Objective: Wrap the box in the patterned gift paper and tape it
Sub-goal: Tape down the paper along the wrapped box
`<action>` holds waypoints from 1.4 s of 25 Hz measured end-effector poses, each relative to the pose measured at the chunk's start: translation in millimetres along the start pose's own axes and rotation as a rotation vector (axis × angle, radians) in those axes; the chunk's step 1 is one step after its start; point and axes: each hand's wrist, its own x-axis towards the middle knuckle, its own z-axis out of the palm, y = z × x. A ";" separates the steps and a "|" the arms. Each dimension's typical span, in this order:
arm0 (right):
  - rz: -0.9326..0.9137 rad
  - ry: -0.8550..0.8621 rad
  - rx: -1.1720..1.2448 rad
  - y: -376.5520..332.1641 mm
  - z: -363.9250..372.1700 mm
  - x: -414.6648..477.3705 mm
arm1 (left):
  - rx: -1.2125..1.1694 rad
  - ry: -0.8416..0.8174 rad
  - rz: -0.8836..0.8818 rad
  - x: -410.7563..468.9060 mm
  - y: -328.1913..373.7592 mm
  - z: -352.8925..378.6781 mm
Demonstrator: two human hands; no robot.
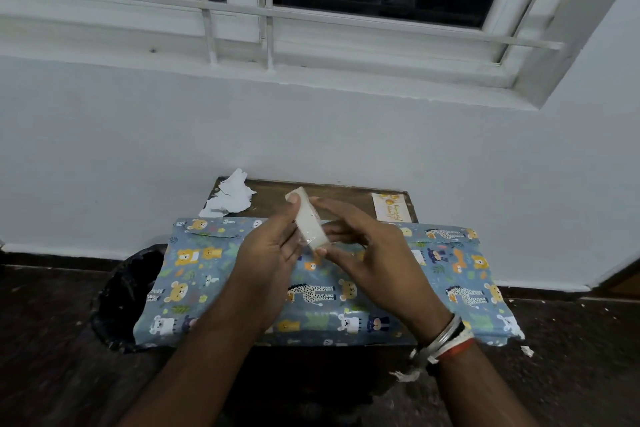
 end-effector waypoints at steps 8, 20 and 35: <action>0.200 0.083 0.458 -11.5 11.4 3.6 | 0.269 -0.152 0.145 -5.4 -13.7 -13.2; 0.023 0.042 0.041 -2.5 -14.0 11.2 | 0.873 -0.170 0.491 -5.6 -7.7 -27.0; -0.003 0.135 -0.017 5.1 -13.6 13.6 | 0.988 -0.135 0.487 -9.6 -4.4 -26.7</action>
